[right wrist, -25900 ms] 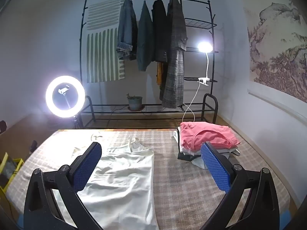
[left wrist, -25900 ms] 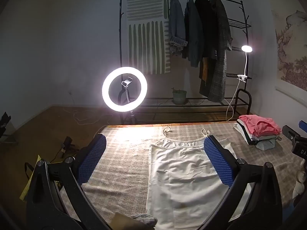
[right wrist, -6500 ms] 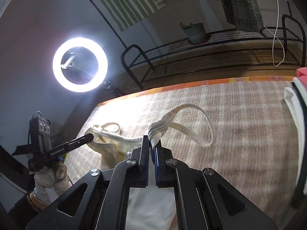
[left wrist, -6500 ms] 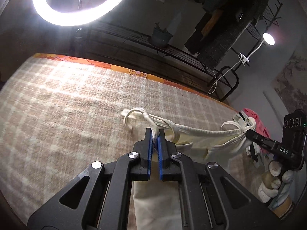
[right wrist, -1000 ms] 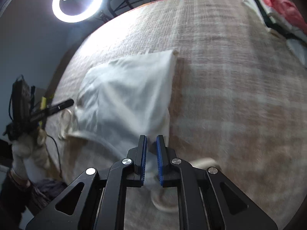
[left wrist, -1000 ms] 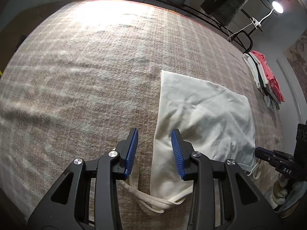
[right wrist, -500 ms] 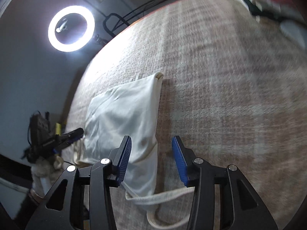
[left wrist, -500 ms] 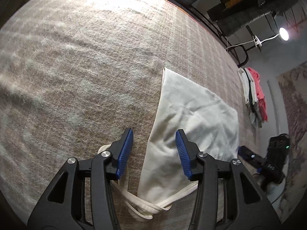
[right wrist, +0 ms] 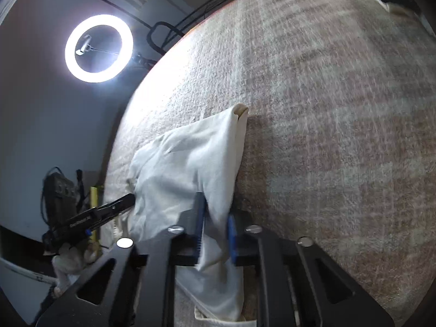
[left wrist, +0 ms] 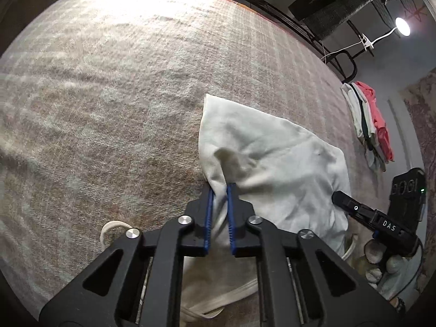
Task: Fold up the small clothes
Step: 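Grasp the folded camisole edge with both tools, then lift the folded camisole with both tools and carry it onto the clothes stack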
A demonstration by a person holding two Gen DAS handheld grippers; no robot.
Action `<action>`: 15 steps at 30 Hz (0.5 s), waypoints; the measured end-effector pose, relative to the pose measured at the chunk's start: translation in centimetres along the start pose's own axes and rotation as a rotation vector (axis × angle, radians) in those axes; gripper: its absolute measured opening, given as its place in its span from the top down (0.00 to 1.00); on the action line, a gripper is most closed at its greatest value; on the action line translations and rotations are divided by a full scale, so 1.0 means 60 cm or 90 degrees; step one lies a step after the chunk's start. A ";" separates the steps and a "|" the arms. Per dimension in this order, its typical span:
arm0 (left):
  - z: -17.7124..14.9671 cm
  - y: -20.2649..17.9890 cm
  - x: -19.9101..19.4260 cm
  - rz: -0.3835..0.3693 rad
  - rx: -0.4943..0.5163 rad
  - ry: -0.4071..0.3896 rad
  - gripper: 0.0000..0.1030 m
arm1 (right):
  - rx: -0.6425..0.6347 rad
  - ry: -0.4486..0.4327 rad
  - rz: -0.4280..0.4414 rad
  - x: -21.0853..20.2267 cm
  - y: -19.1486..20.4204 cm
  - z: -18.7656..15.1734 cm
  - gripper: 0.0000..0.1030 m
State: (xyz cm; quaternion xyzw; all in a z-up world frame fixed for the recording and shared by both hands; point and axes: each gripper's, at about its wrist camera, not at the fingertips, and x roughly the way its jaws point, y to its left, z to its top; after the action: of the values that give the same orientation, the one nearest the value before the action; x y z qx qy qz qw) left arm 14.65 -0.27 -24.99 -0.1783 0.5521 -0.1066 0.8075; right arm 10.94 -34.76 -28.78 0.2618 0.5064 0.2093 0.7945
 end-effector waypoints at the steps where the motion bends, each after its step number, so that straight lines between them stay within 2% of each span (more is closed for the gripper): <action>1: -0.002 -0.007 -0.004 0.012 0.012 -0.010 0.95 | -0.012 -0.001 -0.019 0.001 0.009 0.001 0.93; 3: -0.007 -0.021 -0.016 0.031 0.040 -0.033 0.96 | -0.052 -0.008 -0.067 0.002 0.034 0.001 0.93; 5: -0.011 -0.034 -0.030 0.043 0.064 -0.056 0.96 | -0.079 -0.019 -0.092 -0.006 0.052 0.000 0.93; 10: -0.017 -0.061 -0.064 0.052 0.108 -0.105 0.97 | -0.128 -0.054 -0.122 -0.026 0.096 0.005 0.94; 15: -0.017 -0.091 -0.087 0.061 0.133 -0.146 0.97 | -0.150 -0.087 -0.128 -0.052 0.114 0.015 0.94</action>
State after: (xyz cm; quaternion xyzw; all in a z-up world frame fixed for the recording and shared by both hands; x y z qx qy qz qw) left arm 11.92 -3.47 -18.63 -0.0779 0.4501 -0.1033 0.8836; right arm 10.06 -31.49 -22.01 0.1286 0.4466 0.1683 0.8693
